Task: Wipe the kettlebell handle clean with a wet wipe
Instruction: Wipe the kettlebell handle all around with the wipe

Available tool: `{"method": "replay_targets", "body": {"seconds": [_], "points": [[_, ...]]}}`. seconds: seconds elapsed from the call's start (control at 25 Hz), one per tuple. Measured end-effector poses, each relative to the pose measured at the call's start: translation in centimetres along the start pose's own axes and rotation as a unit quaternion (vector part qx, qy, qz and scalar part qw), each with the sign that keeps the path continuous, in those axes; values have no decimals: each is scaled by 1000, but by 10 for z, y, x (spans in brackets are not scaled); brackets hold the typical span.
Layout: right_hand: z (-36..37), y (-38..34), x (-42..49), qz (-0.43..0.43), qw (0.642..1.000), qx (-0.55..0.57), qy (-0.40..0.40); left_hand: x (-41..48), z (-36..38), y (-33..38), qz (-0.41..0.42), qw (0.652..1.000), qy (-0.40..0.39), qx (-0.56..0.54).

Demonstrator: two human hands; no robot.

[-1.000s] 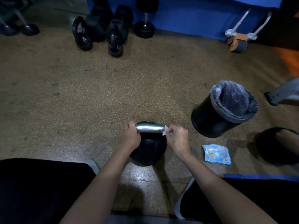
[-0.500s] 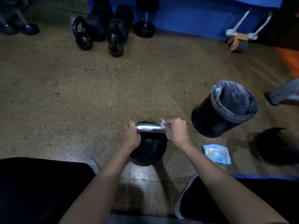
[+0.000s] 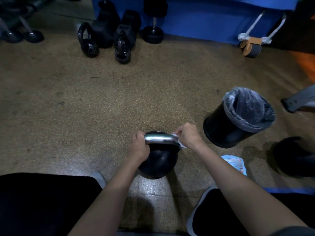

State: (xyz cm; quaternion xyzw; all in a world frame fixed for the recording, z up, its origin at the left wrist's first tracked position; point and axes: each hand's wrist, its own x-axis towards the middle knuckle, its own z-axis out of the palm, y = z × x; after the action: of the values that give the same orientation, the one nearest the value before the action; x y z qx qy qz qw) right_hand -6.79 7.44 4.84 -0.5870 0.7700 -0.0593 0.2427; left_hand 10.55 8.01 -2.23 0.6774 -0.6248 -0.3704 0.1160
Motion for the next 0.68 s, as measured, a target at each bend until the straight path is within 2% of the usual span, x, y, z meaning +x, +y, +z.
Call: {"method": "replay_targets", "body": {"seconds": [0.12,0.36,0.68], "points": [[-2,-4,1,-26,999,-17,-10,2,0,0,-5,1000,2,0],[-6,-6,5,-23,997,-53,-53,2,2,-2,2,1000,4,-2],[-8,-8,5,-32,997,-51,-58,2,2,-1,2,1000,8,10]]}}
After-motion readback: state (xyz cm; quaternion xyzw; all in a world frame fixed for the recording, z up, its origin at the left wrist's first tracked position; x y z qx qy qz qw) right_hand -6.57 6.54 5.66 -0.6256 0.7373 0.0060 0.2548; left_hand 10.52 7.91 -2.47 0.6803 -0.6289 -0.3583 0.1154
